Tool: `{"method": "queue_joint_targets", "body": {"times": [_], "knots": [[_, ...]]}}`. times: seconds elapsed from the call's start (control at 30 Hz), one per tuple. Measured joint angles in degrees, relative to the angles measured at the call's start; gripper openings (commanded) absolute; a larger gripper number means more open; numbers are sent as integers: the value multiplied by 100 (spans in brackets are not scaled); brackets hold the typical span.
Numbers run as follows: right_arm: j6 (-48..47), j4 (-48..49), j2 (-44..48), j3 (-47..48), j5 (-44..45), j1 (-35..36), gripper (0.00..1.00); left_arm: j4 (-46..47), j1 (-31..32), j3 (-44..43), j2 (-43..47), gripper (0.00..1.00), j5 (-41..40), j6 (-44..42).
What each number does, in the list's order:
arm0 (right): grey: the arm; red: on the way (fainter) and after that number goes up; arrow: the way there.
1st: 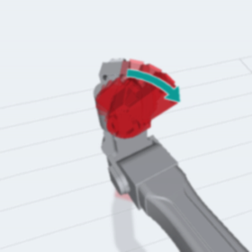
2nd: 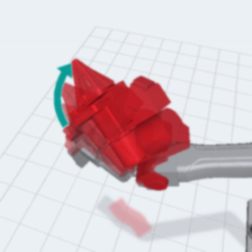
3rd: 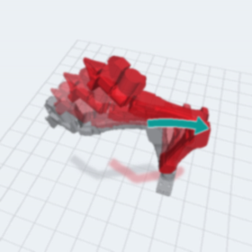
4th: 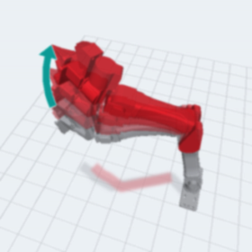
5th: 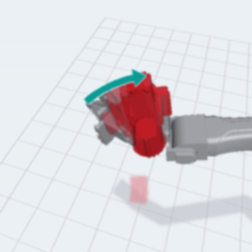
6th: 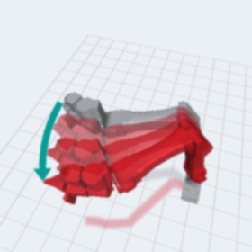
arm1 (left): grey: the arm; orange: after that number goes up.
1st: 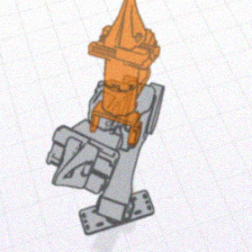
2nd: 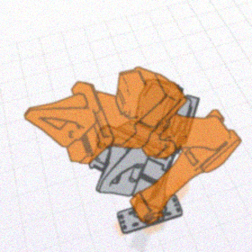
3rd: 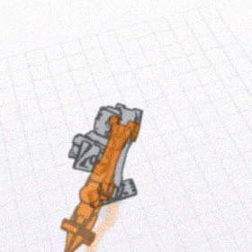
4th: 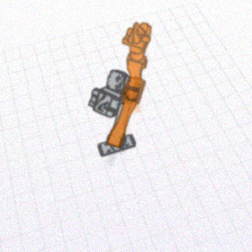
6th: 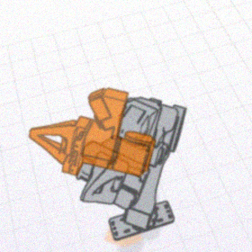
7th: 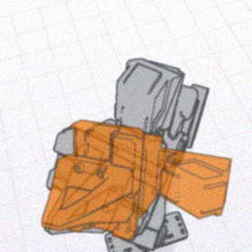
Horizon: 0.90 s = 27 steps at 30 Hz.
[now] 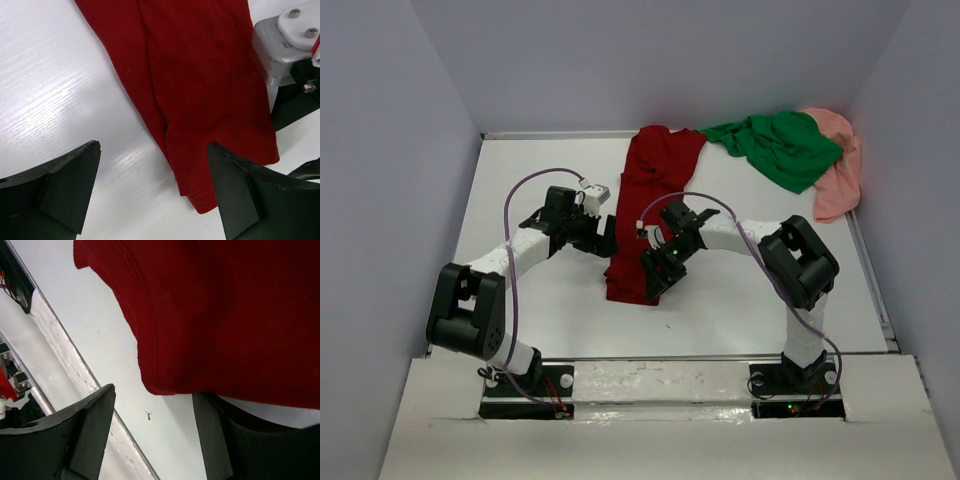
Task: Fold and stack the t-shirts
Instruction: Fold the tshirt
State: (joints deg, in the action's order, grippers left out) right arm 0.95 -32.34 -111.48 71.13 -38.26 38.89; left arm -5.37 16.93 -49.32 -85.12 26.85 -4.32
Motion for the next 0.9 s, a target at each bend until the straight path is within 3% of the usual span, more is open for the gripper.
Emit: {"method": "queue_joint_targets", "body": {"times": [0.43, 0.6, 0.77, 0.9], "knots": [[157, -750, -844, 1021, -28, 459, 68, 0, 140, -33, 0, 95, -85, 15], [-4, -474, -463, 662, -85, 470, 73, -22, 173, -33, 0, 95, -68, 11], [-144, -275, 249, 57, 990, 549, 74, -4, 170, -33, 9, 95, -55, 11], [-133, 26, 680, -326, 1961, 236, 68, -4, 170, -33, 72, 95, -55, 9]]}}
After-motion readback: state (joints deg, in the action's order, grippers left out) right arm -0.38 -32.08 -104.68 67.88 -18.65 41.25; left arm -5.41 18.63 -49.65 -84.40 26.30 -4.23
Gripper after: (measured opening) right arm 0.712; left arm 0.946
